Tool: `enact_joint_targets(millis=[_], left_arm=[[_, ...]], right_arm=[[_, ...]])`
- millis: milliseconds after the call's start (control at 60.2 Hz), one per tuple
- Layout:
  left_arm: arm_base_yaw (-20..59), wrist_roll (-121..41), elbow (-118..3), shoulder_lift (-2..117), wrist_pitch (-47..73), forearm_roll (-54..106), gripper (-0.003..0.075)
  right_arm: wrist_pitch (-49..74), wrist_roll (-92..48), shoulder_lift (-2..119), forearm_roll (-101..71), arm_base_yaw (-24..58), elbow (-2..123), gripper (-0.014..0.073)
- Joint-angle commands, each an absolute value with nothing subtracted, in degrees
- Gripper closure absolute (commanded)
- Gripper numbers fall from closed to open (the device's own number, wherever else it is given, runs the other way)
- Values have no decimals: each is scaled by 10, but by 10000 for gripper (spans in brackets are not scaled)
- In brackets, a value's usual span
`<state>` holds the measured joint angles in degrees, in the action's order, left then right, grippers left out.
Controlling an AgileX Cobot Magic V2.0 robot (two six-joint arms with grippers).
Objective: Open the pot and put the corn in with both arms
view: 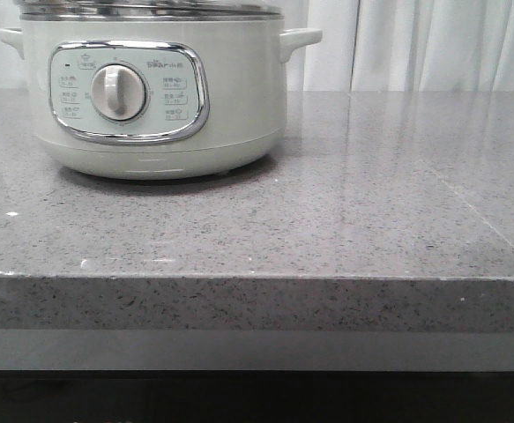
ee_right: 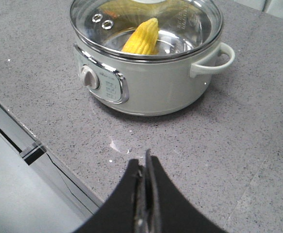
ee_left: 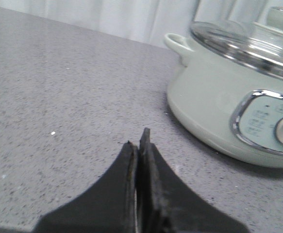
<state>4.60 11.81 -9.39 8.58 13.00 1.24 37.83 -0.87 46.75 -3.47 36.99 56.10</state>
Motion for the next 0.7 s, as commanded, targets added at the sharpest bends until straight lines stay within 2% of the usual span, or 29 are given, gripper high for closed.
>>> enact_joint_targets(millis=[0, 282, 681], left_arm=[[37, 123, -71, 58, 36, 24, 741], [40, 123, 11, -16, -38, 24, 741], [56, 123, 11, -10, -31, 8, 741]], right_arm=[[339, -9, 467, -31, 368, 576, 643], [339, -9, 467, -31, 368, 576, 643], [340, -9, 467, -31, 368, 575, 643]])
